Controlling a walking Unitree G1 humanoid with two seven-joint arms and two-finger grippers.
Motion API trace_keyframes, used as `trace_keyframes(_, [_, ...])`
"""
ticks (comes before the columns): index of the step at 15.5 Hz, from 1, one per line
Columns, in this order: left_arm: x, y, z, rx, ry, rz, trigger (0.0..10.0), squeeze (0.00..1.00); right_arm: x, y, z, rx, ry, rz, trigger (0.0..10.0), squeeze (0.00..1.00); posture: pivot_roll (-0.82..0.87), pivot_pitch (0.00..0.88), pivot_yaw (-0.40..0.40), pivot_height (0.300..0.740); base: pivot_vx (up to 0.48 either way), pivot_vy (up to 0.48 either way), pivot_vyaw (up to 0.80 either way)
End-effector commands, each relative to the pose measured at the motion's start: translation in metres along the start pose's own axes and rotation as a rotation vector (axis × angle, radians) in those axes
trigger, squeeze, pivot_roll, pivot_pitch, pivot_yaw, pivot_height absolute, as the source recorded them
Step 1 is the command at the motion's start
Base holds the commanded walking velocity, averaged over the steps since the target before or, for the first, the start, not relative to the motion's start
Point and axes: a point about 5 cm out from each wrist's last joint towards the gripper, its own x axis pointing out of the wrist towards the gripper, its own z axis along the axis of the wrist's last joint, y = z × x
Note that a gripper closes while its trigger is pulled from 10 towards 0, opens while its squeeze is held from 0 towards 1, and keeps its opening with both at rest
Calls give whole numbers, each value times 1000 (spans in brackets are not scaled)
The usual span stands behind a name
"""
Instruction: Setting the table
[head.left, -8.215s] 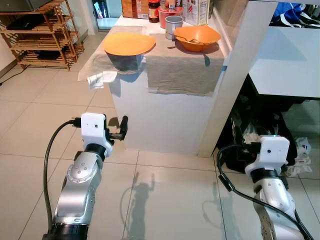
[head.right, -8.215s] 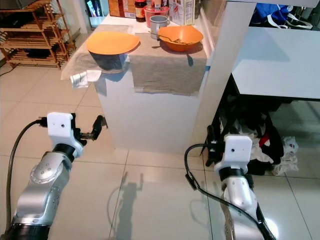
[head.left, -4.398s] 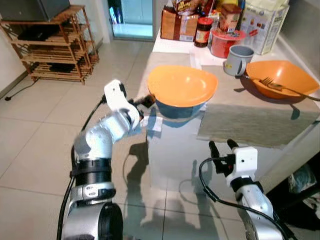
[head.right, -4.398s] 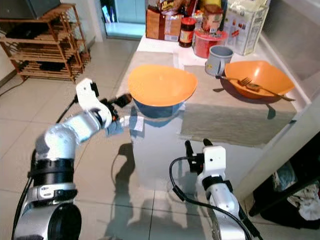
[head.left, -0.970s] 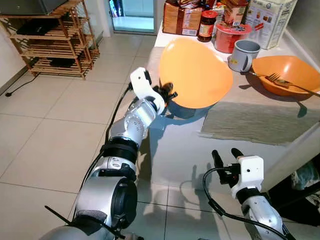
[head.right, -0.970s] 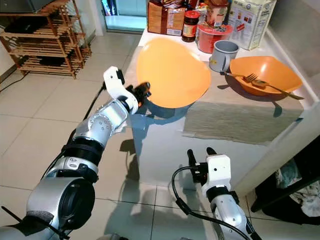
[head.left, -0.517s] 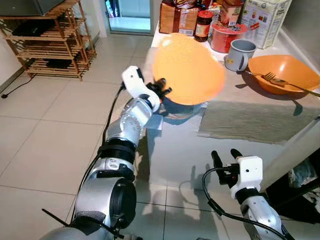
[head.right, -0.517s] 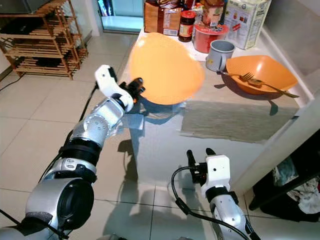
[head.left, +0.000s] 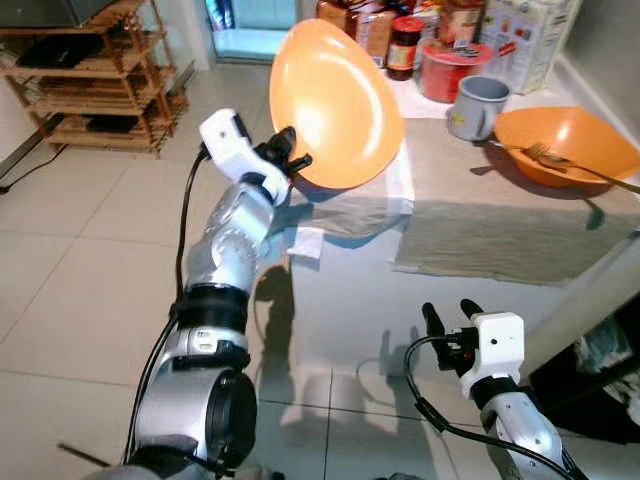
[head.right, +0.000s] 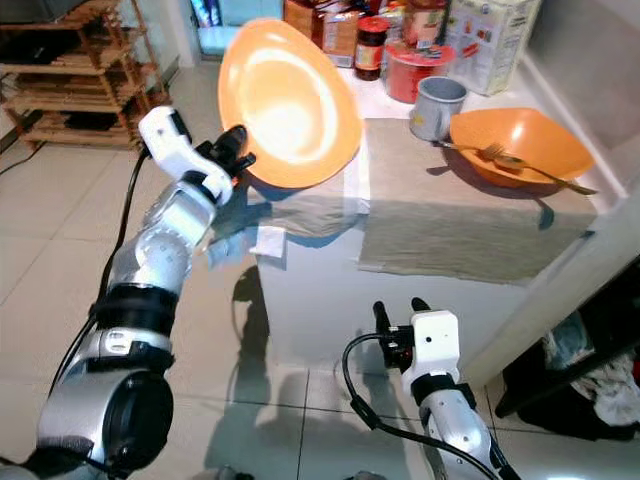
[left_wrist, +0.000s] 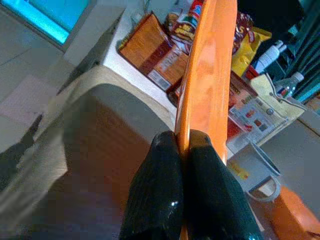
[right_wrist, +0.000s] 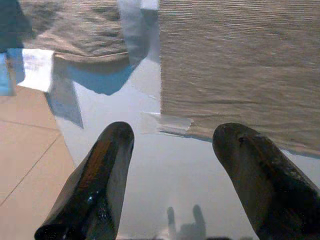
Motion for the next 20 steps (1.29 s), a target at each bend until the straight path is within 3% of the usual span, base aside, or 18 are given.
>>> trace_keyframes(1, [-1, -9, 14, 26, -60, -47, 0, 0, 0, 1, 0, 0, 8, 11, 10000, 0, -37, 19, 25, 740, 0, 0, 0])
trace_keyframes(3, [-10, 10, 35, 126, -150, 45, 0, 0, 0, 1, -1, 3, 13, 12, 10000, 0, -24, 23, 20, 740, 0, 0, 0])
trace_keyframes(5, [-21, 40, 62, 269, -225, 171, 0, 0, 1, 2, -2, 6, 18, 17, 10000, 0, -9, 23, 14, 740, 0, 0, 0])
trace_keyframes(6, [-28, 54, 73, 388, -229, 195, 0, 0, 2, 2, -3, 5, 20, 22, 10000, 0, -5, 20, 13, 740, 0, 0, 0])
trace_keyframes(8, [-41, 74, 76, 563, -171, 215, 0, 0, 3, 2, -3, 4, 20, 24, 10000, 0, 4, 17, 11, 740, 0, 0, 0])
trace_keyframes(11, [-63, 92, 61, 689, -48, 199, 0, 0, 2, 1, -3, 5, 22, 24, 10000, 0, 13, 23, 6, 740, 0, 0, 0])
trace_keyframes(13, [-73, 95, 49, 711, 6, 178, 0, 0, 2, 0, -4, 4, 23, 27, 10000, 0, 23, 23, 2, 740, 0, 0, 0])
trace_keyframes(14, [-80, 96, 33, 714, 114, 122, 0, 0, 3, 0, -5, 3, 24, 31, 10000, 0, 30, 22, -1, 740, 0, 0, 0])
trace_keyframes(15, [-86, 103, 26, 695, 176, 140, 0, 0, 4, -1, -4, 2, 24, 32, 10000, 0, 34, 22, -3, 740, 0, 0, 0])
trace_keyframes(17, [-92, 103, 20, 692, 167, 122, 0, 0, 4, -4, -5, 36, 29, 11, 10000, 0, 44, 17, -6, 740, 0, 0, 0])
trace_keyframes(20, [-91, 88, 20, 627, 81, 89, 0, 0, 3, -18, -5, 116, 35, -58, 10000, 0, 51, 15, -13, 740, 0, 0, 0])
